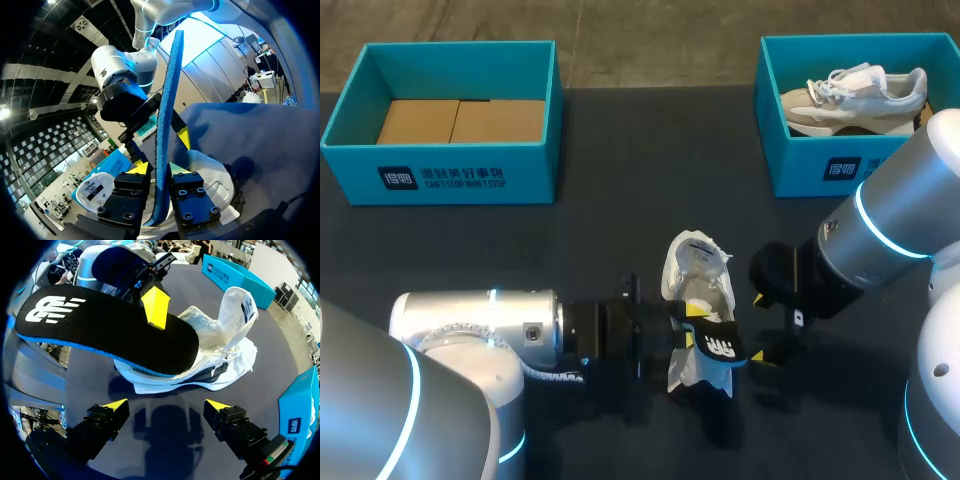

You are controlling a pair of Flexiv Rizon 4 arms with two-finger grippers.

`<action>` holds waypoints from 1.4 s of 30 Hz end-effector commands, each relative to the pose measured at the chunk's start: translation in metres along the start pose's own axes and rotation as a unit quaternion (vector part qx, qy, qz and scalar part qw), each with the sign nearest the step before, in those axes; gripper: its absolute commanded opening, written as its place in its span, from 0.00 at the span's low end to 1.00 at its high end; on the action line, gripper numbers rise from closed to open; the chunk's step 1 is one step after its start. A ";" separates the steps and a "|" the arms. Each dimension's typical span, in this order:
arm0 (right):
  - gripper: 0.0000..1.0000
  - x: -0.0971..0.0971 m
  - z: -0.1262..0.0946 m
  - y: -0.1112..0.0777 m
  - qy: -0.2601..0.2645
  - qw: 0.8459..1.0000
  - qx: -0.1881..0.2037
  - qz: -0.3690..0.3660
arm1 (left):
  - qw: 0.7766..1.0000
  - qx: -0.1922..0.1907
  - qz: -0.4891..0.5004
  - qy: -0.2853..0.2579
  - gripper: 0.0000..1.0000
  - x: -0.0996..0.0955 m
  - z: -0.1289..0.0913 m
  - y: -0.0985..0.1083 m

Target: Take the shoe out of the shoebox, open the shoe tongue, remove and reinsert the insole, then place the shoe into the shoebox

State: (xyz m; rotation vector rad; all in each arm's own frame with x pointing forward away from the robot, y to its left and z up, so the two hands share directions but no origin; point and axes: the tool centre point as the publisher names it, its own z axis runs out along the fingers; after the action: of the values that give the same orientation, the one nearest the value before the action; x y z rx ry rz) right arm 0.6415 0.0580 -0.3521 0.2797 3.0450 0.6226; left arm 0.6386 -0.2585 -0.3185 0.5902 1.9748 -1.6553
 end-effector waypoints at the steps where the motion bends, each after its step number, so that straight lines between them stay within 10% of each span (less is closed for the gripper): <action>1: 1.00 0.001 0.002 0.000 -0.002 1.000 0.001 0.000 | 1.000 -0.024 0.000 0.011 0.24 -0.003 0.007 -0.006; 9: 1.00 0.001 0.002 0.000 -0.002 1.000 0.001 0.000 | 0.999 -0.043 0.009 0.030 0.26 -0.001 0.010 -0.009; 13: 1.00 0.001 0.002 0.000 -0.002 1.000 0.001 0.000 | 0.998 -0.056 0.009 0.037 0.00 0.000 0.009 -0.008; 42: 1.00 0.001 0.002 0.000 -0.002 1.000 0.001 0.000 | 0.999 -0.007 0.015 0.040 0.00 0.004 0.007 0.012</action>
State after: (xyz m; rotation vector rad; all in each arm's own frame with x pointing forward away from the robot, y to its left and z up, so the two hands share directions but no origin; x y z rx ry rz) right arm 0.6415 0.0580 -0.3521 0.2797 3.0450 0.6226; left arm 0.6411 -0.2593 -0.3296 0.6867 2.0173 -1.6271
